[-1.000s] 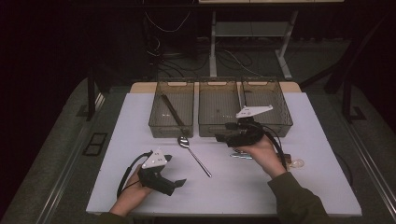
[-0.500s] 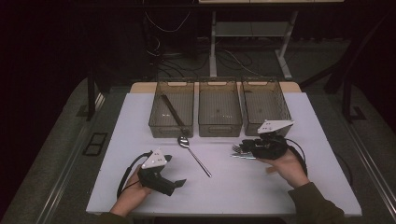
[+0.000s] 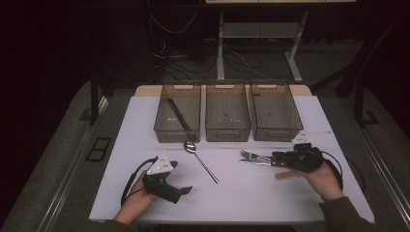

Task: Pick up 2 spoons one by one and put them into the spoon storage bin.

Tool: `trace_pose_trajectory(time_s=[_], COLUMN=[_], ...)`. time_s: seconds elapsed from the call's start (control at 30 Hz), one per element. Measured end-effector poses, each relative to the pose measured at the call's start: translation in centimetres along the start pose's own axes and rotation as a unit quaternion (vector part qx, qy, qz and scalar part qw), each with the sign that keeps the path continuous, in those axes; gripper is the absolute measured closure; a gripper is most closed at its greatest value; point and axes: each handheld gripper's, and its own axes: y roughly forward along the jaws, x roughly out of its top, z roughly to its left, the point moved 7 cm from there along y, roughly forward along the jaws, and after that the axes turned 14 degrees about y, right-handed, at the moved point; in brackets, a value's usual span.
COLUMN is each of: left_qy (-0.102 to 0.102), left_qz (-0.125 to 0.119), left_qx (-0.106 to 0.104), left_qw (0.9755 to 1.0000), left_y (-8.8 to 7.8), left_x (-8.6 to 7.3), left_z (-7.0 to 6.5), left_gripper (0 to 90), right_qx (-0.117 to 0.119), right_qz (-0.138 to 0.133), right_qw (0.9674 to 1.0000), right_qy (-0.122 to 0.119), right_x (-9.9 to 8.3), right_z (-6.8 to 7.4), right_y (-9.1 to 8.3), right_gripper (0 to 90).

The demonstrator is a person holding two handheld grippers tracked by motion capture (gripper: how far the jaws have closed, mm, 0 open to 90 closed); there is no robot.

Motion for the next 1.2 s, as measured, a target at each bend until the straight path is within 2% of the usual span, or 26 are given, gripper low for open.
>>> trace_pose_trajectory(time_s=[0.27, 0.33, 0.4, 0.53, 0.7, 0.83, 1.07, 1.2], left_qy=[0.000, 0.001, 0.001, 0.002, 0.002, 0.004, 0.004, 0.004], left_qz=[0.000, 0.002, 0.000, 0.000, 0.000, 0.002, 0.004, 0.004], left_qx=[-0.001, -0.001, -0.001, -0.001, -0.001, -0.002, -0.002, -0.002], left_qw=[1.0000, 1.0000, 1.0000, 1.0000, 1.0000, 1.0000, 1.0000, 1.0000], left_y=[0.0, 0.0, 0.0, 0.0, 0.0, 0.0, 0.1, 0.1], left_x=[0.0, 0.0, 0.1, 0.1, 0.1, 0.0, 0.0, 0.0], left_z=[-0.1, -0.1, -0.1, -0.1, -0.1, -0.1, -0.2, -0.2], left_gripper=[0.0, 0.0, 0.0, 0.0, 0.0, 0.0, 0.0, 0.0], right_qx=[-0.046, -0.067, -0.069, -0.093, -0.098, -0.091, -0.074, -0.074], right_qz=[-0.008, -0.005, -0.003, -0.008, 0.002, 0.008, 0.027, 0.032], right_qw=[0.9982, 0.9969, 0.9961, 0.9923, 0.9892, 0.9887, 0.9898, 0.9897], right_qy=[0.037, 0.041, 0.055, 0.081, 0.109, 0.119, 0.118, 0.119], right_x=[-2.0, -2.6, -3.0, -3.8, -5.0, -5.8, -6.6, -6.8], right_z=[-3.6, -4.6, -5.3, -7.2, -9.0, -9.5, -9.8, -10.0], right_y=[-2.2, -2.8, -3.2, -4.1, -4.5, -4.3, -3.6, -3.4], right_gripper=[80.9, 78.4, 75.9, 71.6, 68.3, 69.0, 71.0, 71.3])
